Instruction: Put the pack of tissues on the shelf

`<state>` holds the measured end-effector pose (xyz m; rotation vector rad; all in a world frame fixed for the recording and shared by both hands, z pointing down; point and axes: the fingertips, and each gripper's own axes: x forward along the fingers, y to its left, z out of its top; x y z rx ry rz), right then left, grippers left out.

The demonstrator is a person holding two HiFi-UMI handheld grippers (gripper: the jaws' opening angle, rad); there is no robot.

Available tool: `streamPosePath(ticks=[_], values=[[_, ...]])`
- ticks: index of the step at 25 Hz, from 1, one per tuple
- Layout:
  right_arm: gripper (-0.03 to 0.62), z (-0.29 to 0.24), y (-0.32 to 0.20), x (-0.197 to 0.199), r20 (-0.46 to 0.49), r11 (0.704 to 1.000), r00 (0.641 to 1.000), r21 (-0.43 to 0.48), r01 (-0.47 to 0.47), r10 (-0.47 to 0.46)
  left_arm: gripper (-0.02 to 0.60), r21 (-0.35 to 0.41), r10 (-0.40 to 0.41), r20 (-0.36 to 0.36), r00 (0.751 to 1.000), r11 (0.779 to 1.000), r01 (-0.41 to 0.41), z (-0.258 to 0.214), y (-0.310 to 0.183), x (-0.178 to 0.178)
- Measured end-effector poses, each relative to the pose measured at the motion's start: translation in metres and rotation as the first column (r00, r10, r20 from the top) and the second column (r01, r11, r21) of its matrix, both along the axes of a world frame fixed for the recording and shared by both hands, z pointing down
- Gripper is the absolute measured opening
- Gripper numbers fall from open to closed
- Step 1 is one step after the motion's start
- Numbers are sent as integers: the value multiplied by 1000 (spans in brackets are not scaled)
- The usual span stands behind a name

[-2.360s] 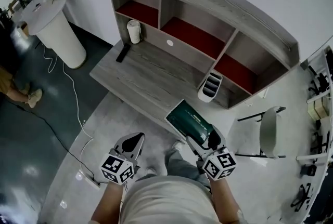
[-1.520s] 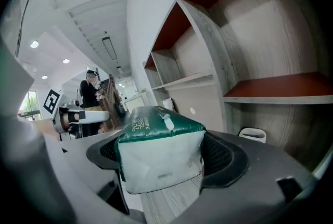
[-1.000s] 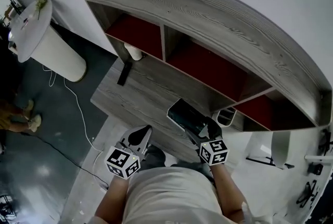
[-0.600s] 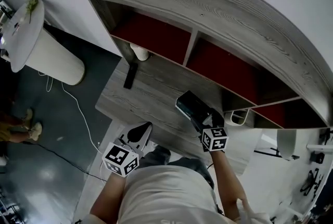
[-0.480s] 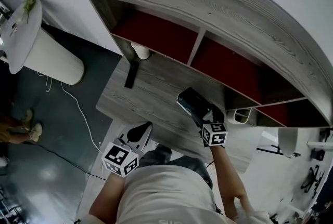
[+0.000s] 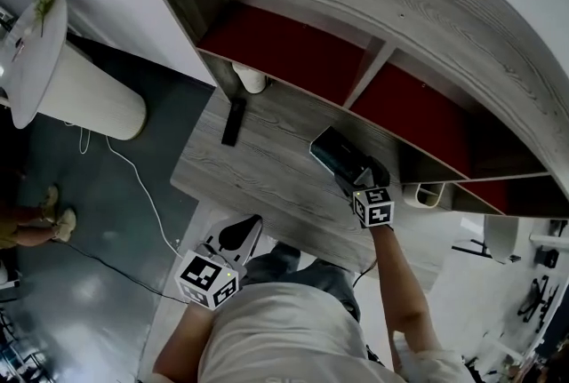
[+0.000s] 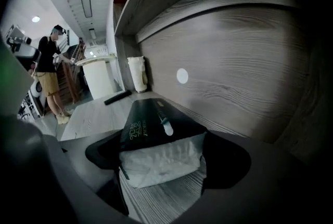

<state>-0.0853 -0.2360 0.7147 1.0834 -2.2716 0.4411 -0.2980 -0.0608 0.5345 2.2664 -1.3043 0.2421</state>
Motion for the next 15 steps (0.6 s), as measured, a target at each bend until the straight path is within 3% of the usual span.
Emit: streamPosePath(ticks=[7, 11, 15], values=[[463, 28, -27, 9, -104, 999, 994, -15, -30, 28, 15, -24, -12, 4, 1000, 1000, 12, 7, 4, -12], [463, 24, -49, 22, -128, 993, 985, 24, -117, 119, 15, -32, -7, -7, 1000, 999, 7, 9, 6, -13], [463, 29, -64, 32, -97, 976, 972, -10, -217, 215, 15, -40, -7, -5, 1000, 999, 6, 11, 8, -14]])
